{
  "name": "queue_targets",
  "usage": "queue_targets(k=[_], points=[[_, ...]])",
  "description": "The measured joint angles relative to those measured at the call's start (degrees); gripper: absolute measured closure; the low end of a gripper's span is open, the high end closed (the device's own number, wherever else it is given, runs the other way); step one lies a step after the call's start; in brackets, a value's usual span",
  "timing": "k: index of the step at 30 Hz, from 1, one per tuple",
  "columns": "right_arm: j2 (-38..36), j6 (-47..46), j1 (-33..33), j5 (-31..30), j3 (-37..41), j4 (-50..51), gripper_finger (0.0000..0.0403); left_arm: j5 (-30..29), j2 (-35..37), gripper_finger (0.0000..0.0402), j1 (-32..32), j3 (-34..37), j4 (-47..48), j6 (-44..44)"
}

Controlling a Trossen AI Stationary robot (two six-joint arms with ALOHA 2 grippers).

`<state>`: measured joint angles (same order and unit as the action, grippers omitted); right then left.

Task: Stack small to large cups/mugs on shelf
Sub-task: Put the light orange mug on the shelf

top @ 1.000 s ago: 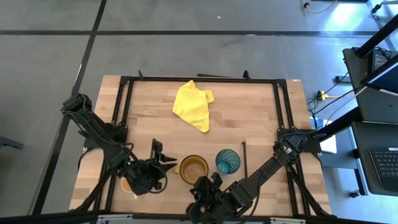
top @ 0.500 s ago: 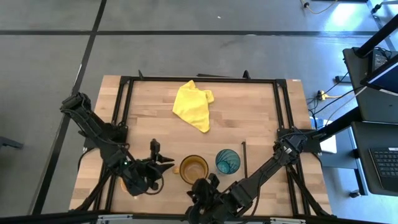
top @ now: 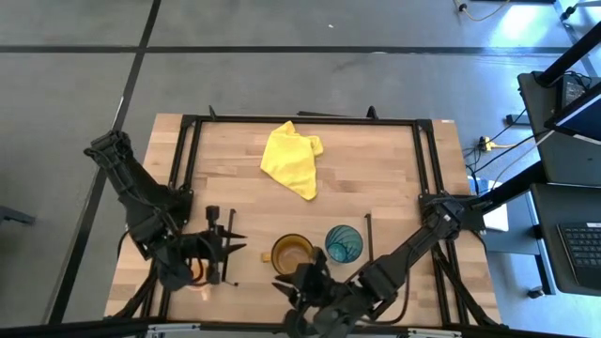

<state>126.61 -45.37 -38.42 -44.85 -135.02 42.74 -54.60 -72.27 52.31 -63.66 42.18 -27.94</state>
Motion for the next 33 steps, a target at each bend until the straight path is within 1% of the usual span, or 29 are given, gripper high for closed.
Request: queue_targets(k=[3,5,11,15,17,19,21,23,26,28,30,33], points=[[-0.9,2.22,-0.1,-0.85,-0.02,0.32,0.0339,0.53,-0.04,0.0329,1.87,0.0,5.94,-8.47],[-1.17,3.25,-0.41,-1.03,0.0,0.35,0.0339,2.19,-0.04,0.0329,3.47,0.0,7.98,-12.88],[-1.73,3.66,-1.44,-0.69,0.02,0.34,0.0338,8.67,0.04,0.0329,9.91,0.0,8.44,-22.58],[-1.73,3.6,-1.61,-0.54,0.02,0.42,0.0338,13.85,0.09,0.0329,13.36,0.0,10.76,-32.39],[-1.73,3.57,-1.61,-0.52,0.02,0.46,0.0338,17.74,0.09,0.0329,15.16,0.0,13.24,-39.42],[-1.73,3.56,-1.61,-0.16,0.02,0.46,0.0338,22.37,0.09,0.0329,16.99,0.0,16.0,-48.59],[-1.73,3.5,-1.61,-0.14,0.02,0.46,0.0338,25.84,0.04,0.0329,18.79,0.0,17.55,-58.41],[-1.73,3.48,-1.63,-0.12,0.02,0.73,0.0338,28.54,-0.11,0.0329,20.38,0.0,18.73,-70.74],[-1.73,3.64,-1.63,-0.14,0.02,1.22,0.0338,32.26,-0.7,0.0329,22.31,0.0,18.87,-85.97],[-1.73,3.76,-1.63,-0.13,0.02,1.79,0.0338,34.02,-1.21,0.0329,23.34,0.0,19.35,-92.41],[-1.73,4.11,-1.63,-0.12,0.02,2.31,0.0338,36.11,-2.04,0.0329,23.91,0.0,21.97,-97.7],[-1.73,5.45,-1.61,-0.12,0.02,2.43,0.0338,43.17,-3.5,0.0329,22.8,0.0,28.83,-100.29]])
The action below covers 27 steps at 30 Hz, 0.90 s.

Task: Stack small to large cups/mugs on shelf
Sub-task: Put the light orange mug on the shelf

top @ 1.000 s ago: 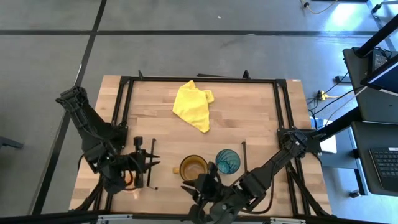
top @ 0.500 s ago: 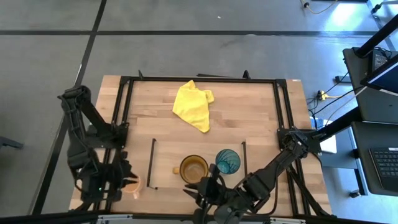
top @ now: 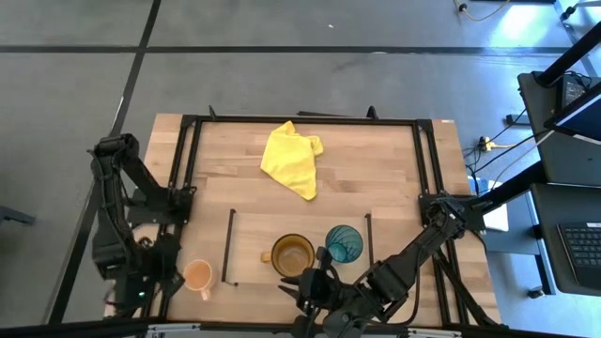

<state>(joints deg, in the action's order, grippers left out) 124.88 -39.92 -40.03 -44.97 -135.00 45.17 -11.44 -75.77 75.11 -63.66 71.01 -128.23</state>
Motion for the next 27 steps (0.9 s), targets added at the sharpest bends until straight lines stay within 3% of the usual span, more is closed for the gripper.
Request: queue_targets(k=[3,11,27], points=[[0.0,1.22,0.0,0.0,0.0,-0.02,0.0338,4.6,-1.63,0.0329,-3.22,0.0,5.33,-0.28],[0.0,1.4,-0.17,0.11,0.0,0.0,0.0338,3.16,-4.65,0.0319,-7.83,0.02,6.39,0.71],[0.02,0.24,-2.46,0.09,0.0,0.07,0.0338,3.03,-8.49,0.0316,-8.79,3.69,-0.78,1.27]])
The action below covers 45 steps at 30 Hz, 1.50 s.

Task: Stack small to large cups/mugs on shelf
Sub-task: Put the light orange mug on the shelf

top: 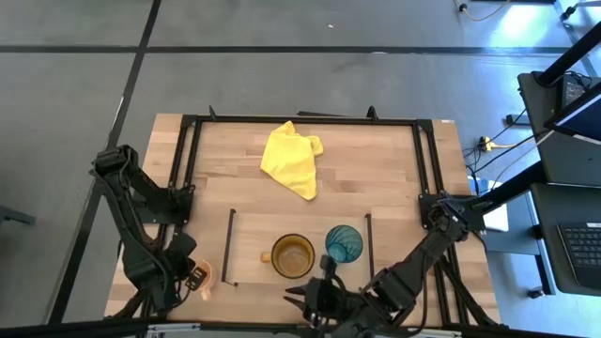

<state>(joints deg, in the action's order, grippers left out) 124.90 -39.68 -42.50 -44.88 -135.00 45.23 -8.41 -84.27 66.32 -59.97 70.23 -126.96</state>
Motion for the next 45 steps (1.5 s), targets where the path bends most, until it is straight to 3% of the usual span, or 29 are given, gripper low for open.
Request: queue_targets(k=[19,28,34,39,45], points=[[0.05,-2.01,-1.47,-0.52,0.0,0.34,0.0338,0.4,0.0,0.0318,-0.31,4.82,-3.84,2.71],[0.05,-2.01,-1.23,-0.55,0.0,1.93,0.0338,0.08,0.06,0.0389,-0.31,4.82,-3.71,6.38],[0.05,-4.76,-0.45,1.86,0.0,3.75,0.0338,0.01,0.15,0.0391,-0.33,4.66,-3.68,10.25],[0.05,-5.25,0.42,5.85,0.0,3.89,0.0338,1.4,0.77,0.0397,-0.27,0.3,1.01,18.92],[0.05,-3.71,1.08,6.0,0.0,3.89,0.0338,-2.03,1.0,0.0399,-0.35,-14.82,14.2,36.52]])
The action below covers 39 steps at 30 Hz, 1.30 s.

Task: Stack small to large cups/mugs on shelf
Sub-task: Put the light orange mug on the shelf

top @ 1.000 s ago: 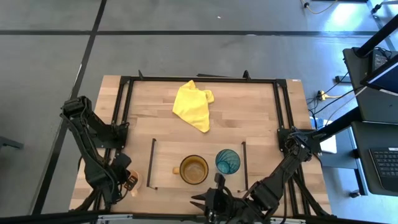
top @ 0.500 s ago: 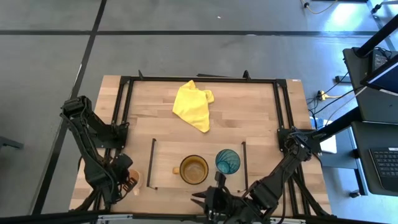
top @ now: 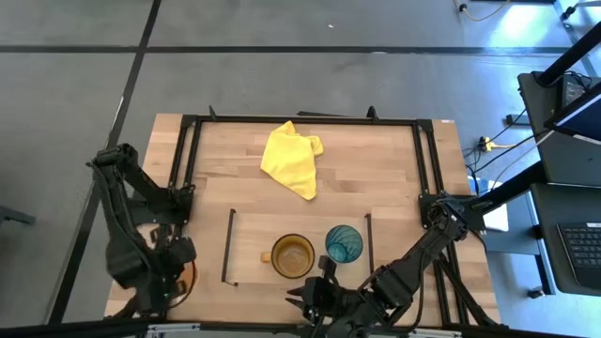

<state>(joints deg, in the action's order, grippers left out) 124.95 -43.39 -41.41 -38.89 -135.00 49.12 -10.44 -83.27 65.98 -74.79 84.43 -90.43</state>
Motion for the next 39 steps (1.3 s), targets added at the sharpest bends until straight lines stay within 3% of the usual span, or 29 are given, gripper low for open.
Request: queue_targets(k=[5,8,16,22,28,39], points=[[0.0,0.69,0.58,0.08,0.0,0.0,0.0338,-14.17,0.02,0.0399,-1.05,-15.1,3.33,22.46],[0.0,0.97,0.72,0.08,0.0,0.0,0.0338,-18.51,0.05,0.04,-4.51,-21.11,5.84,37.6],[0.0,-2.87,0.75,-0.21,0.0,-0.02,0.0338,-18.27,0.03,0.0399,-18.31,-26.55,5.63,74.65],[0.0,-6.32,0.75,-2.57,0.0,-0.02,0.0338,-12.52,0.03,0.04,-27.82,-26.59,3.92,95.14],[0.0,-8.97,0.81,-5.05,0.0,-0.02,0.0338,-7.76,0.03,0.04,-33.76,-26.59,-3.47,108.47],[0.02,-11.03,0.81,-8.09,0.02,-0.02,0.0338,-0.78,-0.02,0.04,-38.83,-22.69,-10.07,117.25]])
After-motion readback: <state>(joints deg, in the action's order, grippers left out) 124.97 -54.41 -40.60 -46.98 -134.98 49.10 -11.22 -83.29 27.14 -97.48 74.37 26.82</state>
